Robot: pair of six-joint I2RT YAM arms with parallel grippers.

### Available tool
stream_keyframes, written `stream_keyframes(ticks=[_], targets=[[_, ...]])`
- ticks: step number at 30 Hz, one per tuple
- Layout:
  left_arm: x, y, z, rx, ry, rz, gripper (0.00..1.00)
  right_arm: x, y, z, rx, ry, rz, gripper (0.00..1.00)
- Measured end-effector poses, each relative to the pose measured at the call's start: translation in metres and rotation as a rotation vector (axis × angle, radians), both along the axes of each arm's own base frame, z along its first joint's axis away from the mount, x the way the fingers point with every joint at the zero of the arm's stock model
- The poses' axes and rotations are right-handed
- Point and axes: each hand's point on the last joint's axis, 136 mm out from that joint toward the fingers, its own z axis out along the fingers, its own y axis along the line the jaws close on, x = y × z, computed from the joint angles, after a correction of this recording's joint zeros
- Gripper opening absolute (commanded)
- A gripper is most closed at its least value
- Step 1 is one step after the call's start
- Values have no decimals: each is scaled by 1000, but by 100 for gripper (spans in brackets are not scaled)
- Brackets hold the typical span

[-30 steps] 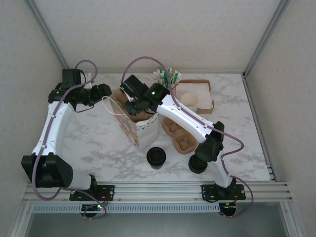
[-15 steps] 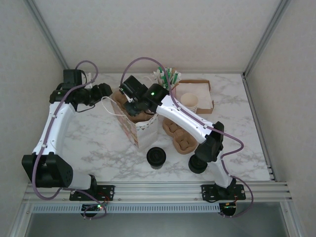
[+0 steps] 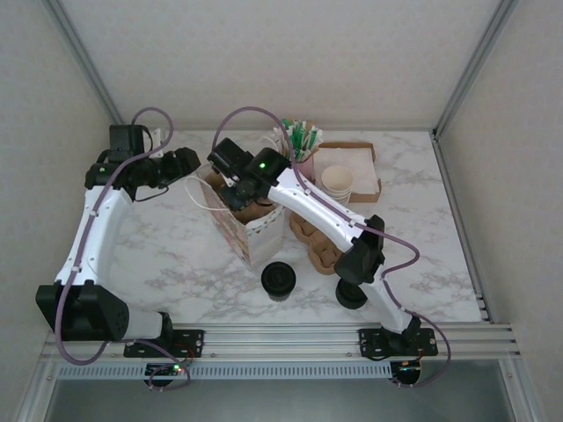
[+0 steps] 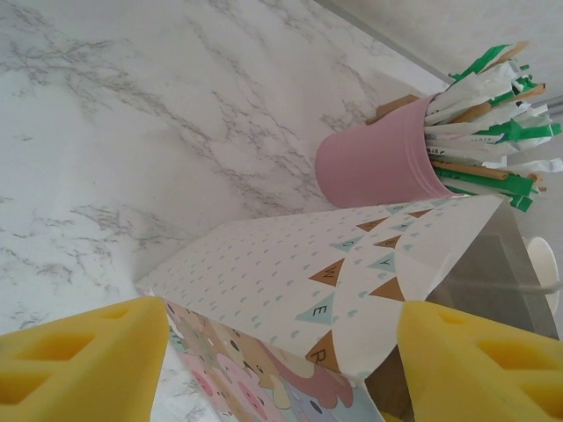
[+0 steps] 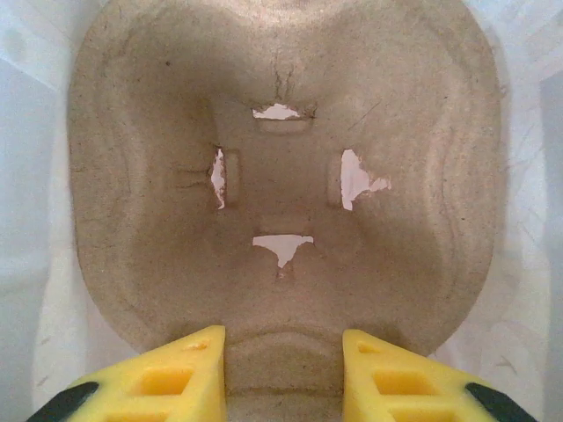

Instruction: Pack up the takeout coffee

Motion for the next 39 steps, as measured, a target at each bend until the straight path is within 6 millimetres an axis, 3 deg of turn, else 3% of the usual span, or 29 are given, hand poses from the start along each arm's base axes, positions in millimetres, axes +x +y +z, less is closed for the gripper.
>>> stream_keyframes(ticks=[16,30,39], targets=[[0,4,0,17,-6,17,70,0,-4,-24,-71,41,3,32],[-2,17,10,75,-45,75,71,1,0,-63,-139,89,9,32],[-8,21,-2,99,-17,87,71,3,2,-87,-183,110,24,33]])
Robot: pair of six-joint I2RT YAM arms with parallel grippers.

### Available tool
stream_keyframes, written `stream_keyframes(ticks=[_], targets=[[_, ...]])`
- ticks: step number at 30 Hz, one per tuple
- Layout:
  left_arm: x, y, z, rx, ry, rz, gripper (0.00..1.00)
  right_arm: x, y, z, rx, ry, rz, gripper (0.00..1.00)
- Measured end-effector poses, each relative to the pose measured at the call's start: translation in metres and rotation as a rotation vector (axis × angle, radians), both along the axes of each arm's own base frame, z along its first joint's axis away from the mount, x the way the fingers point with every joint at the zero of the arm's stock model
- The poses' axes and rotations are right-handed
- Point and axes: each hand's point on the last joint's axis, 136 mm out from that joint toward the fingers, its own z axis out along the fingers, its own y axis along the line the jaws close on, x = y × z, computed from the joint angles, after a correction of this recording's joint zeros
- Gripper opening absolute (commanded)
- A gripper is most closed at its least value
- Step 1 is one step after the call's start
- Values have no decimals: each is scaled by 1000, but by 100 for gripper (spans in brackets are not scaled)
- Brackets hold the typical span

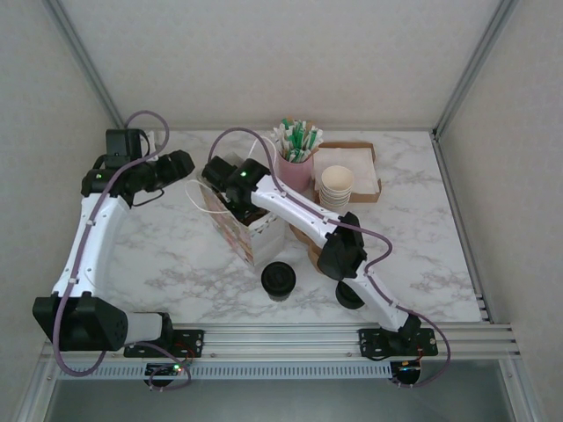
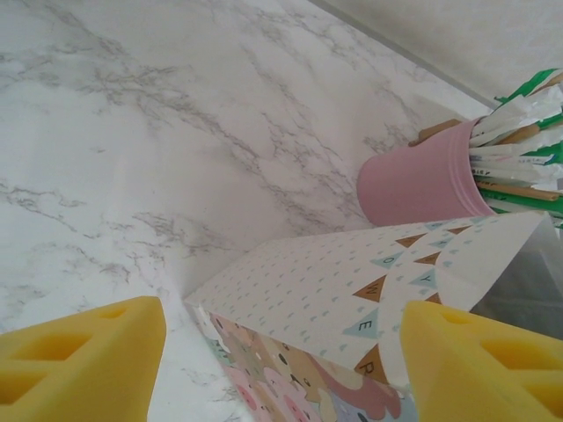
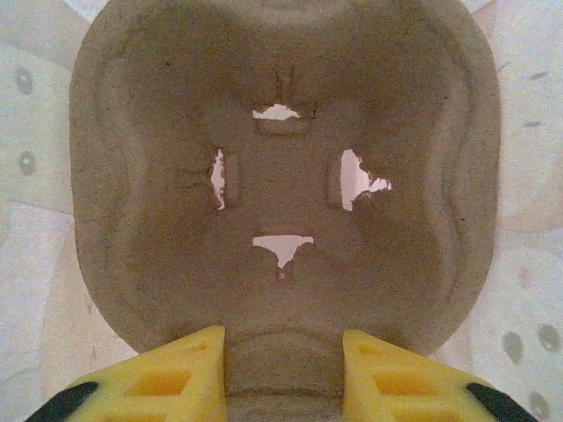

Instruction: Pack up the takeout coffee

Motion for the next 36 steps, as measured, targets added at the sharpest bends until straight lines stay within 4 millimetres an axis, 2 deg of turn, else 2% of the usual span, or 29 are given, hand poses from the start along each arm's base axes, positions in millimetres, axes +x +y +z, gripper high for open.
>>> stream_keyframes(ticks=[7,15,26,36], targets=[[-5,2,-12,10,27,3,71,1,0,-12,-21,13,0,34],[-8,2,-12,12,19,6,71,2,0,-35,-47,49,-2,36],[-8,2,-13,12,15,6,71,-3,1,-55,-54,89,2,39],[-8,2,-13,11,15,7,71,0,3,-58,-38,90,-14,43]])
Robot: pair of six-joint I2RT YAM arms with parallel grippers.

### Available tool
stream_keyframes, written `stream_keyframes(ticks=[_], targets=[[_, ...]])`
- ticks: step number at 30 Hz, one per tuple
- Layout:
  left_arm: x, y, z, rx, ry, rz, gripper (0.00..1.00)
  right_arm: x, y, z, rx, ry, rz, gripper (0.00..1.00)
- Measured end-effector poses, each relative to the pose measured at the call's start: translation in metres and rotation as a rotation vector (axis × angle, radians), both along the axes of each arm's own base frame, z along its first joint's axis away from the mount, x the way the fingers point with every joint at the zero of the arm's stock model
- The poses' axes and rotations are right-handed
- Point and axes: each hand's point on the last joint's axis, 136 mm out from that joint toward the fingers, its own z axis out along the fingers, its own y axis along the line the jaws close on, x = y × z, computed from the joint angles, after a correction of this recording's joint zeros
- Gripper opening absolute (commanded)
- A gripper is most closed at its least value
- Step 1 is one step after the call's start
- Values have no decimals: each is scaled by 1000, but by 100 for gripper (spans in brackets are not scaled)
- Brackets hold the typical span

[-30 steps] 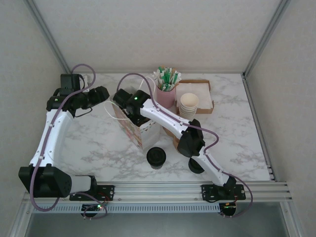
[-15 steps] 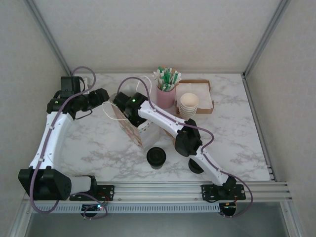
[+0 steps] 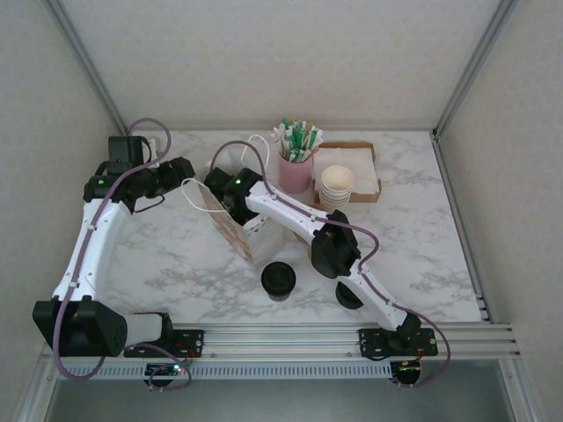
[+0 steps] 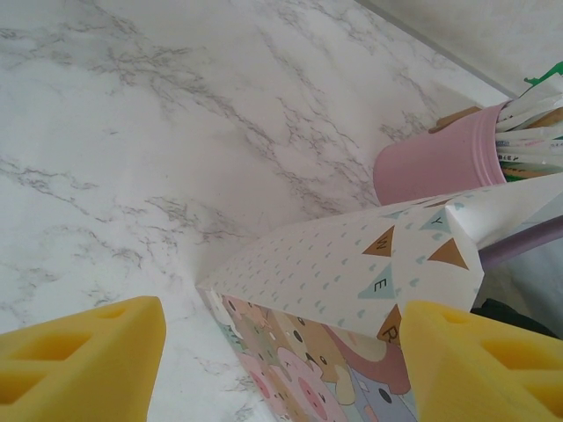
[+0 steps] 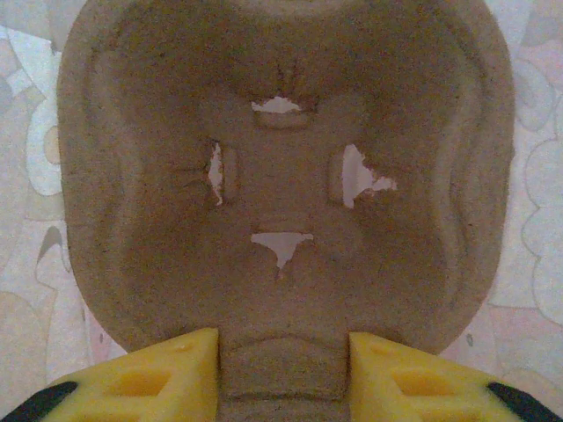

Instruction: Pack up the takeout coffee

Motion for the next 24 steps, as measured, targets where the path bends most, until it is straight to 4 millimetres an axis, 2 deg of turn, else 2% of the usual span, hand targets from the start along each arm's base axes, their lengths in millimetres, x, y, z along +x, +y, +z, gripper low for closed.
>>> stream_keyframes(ticks=[14,16,19,24], targets=[[0,0,-1,0,3,-1,71,-2,3,-7,24,21,-15,52],[-1,0,-3,-1,6,0,71,-1,5,-3,37,15,-20,53],[-1,0,-4,-1,10,0,71,0,7,10,66,0,-26,61],[-1,0,-5,-1,12,-1,71,1,10,37,124,-28,-29,66]])
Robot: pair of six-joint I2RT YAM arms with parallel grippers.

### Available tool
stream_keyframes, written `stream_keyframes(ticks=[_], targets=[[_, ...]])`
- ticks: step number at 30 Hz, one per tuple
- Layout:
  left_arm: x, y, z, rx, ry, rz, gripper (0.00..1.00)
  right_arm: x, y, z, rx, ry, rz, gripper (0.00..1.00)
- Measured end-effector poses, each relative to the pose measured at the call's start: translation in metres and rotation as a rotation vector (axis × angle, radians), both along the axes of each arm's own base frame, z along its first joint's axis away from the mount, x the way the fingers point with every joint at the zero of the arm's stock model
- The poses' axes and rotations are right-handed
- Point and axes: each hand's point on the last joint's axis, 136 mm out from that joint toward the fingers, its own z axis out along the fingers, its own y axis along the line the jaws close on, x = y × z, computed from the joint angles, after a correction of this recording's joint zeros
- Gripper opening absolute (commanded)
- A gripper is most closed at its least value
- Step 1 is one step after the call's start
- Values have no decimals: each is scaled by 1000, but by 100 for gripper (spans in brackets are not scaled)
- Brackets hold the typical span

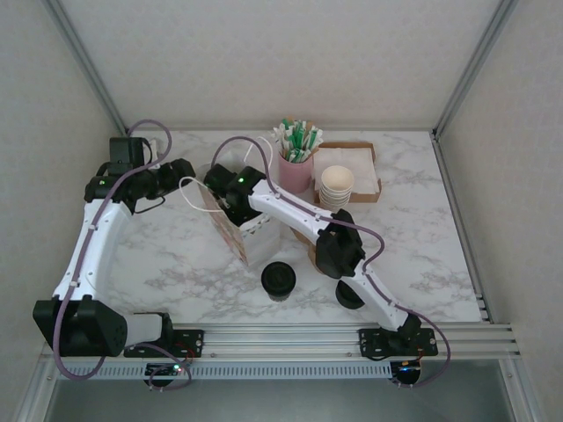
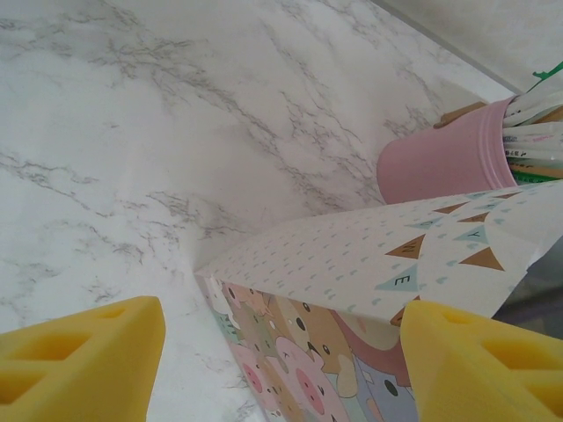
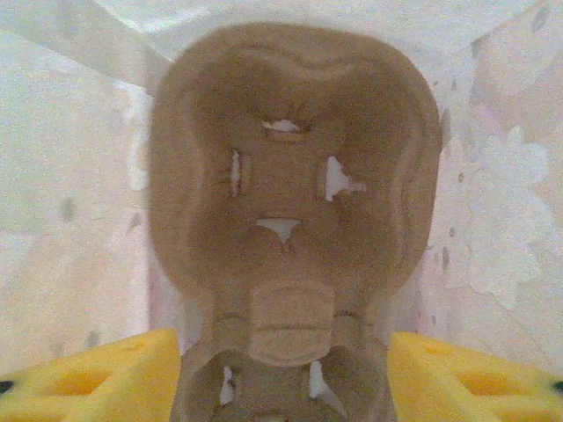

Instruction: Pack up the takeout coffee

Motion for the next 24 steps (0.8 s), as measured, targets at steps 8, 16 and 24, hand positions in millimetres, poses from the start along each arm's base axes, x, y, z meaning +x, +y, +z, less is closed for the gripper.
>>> stream_keyframes(ticks=[8,16,24], targets=[[0,0,0,0,0,0,71,0,2,43,88,-40,-5,71],[0,0,0,0,0,0,71,-2,2,101,199,-96,-9,75],[0,-1,0,-4,-1,-3,71,-15,-11,186,362,-181,2,75]])
